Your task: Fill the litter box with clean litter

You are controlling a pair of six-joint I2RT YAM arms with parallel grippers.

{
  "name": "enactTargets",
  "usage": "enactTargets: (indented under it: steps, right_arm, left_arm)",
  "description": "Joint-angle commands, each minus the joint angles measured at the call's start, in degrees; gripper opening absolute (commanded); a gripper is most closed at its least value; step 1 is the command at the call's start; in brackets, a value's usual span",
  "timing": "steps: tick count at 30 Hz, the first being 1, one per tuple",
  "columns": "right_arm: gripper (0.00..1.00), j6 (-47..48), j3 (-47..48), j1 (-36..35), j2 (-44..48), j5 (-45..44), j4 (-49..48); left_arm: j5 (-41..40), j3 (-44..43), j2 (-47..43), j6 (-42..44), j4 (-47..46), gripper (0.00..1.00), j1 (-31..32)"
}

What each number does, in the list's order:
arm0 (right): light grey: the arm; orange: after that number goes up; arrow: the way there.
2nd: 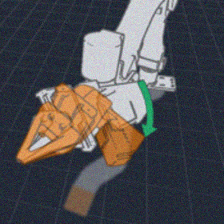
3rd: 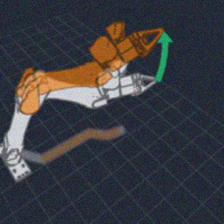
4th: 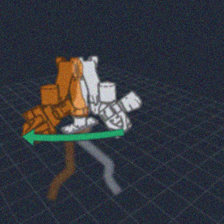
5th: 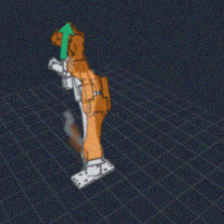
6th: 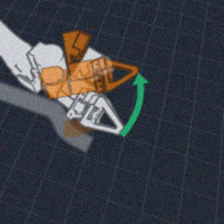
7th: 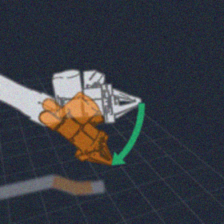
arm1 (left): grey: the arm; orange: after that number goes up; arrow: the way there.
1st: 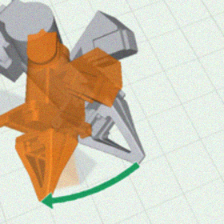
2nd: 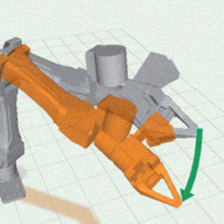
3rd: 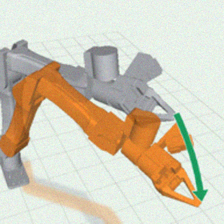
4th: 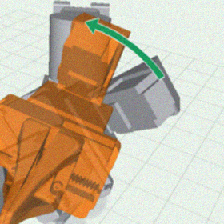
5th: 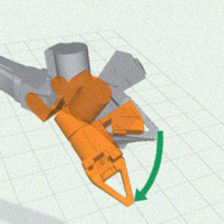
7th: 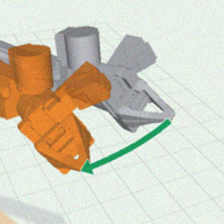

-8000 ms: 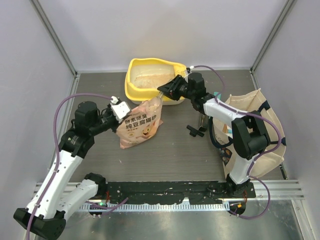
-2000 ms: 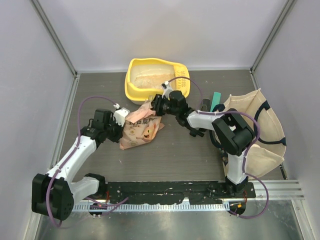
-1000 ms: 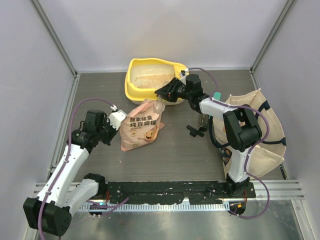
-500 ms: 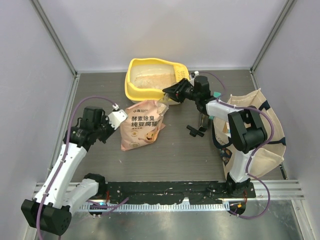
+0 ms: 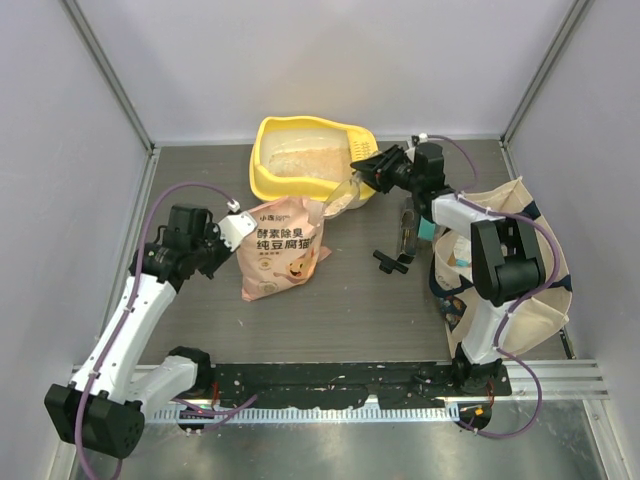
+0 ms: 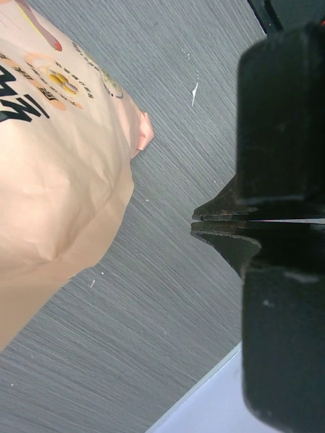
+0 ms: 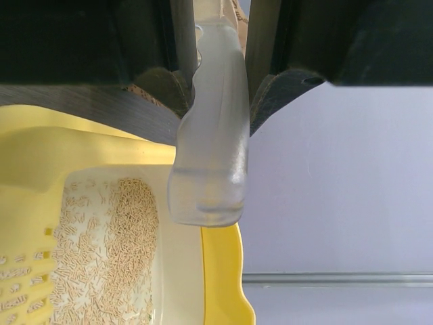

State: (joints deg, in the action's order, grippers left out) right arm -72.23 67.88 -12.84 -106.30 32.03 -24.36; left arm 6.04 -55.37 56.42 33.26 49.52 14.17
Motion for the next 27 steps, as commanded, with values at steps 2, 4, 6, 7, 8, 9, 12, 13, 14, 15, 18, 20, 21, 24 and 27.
enactTargets:
  steps: [2,4,6,7,8,9,12,13,14,15,18,20,21,24,27]
  right_arm:
    - [0.01,0.94,8.30,1.24,0.41,-0.74,-0.87]
    - [0.01,3.22,11.82,1.85,-1.27,-1.00,-0.25]
    - [0.01,5.16,18.15,2.20,-4.33,-2.23,2.20]
    - [0.01,7.95,20.26,2.29,-5.48,-3.02,4.04]
    - [0.01,9.20,24.63,2.12,-6.54,-3.90,5.10]
    - [0.01,10.69,26.93,2.12,-9.25,-4.95,6.33]
    - [0.01,17.89,35.99,1.42,-13.57,-10.48,10.11]
    - [0.01,22.70,38.62,0.72,-16.97,-12.50,11.69]
    - [0.01,25.09,43.87,0.36,-18.75,-13.48,12.40]
    - [0.01,27.20,46.62,-0.16,-20.42,-13.92,12.84]
    - [0.01,33.80,59.09,-1.74,-27.98,-16.99,17.76]
    - [0.01,39.66,67.16,-4.10,-32.62,-19.01,19.52]
    - [0.01,41.36,69.47,-4.90,-33.87,-19.72,19.61]
    - [0.01,47.49,74.85,-8.58,-37.22,-23.32,17.52]
    - [0.01,55.23,75.47,-12.10,-37.93,-26.66,11.63]
  left_arm:
    - [-0.15,-2.37,-0.44,-0.21,-2.41,0.00,0.15]
    - [-0.42,-2.28,-0.70,-0.12,-2.23,0.00,0.15]
    - [-0.51,-2.02,-1.05,-0.21,-2.32,0.00,0.15]
    - [0.02,-2.02,-1.57,-0.38,-2.41,0.00,0.15]
    - [0.37,-1.84,-1.84,-0.65,-2.67,0.00,0.06]
    - [0.72,-1.93,-2.10,-0.65,-2.76,0.00,0.15]
    - [2.92,-2.28,-3.07,-0.65,-1.97,0.00,0.15]
    - [3.62,-2.54,-3.34,-0.30,-1.62,0.00,0.06]
    - [5.19,-2.72,-3.95,0.23,-0.57,0.00,0.15]
    - [5.73,-2.72,-4.21,1.28,-0.13,0.00,0.15]
    - [6.79,-2.55,-5.18,1.90,1.28,0.00,0.24]
    - [7.05,-2.37,-5.62,1.73,2.42,0.00,0.24]
    - [7.49,-2.20,-5.97,1.64,2.69,0.00,0.15]
    - [7.75,-1.32,-7.29,1.02,2.69,0.00,0.15]
    - [7.93,-0.44,-8.17,0.67,2.69,0.00,0.24]
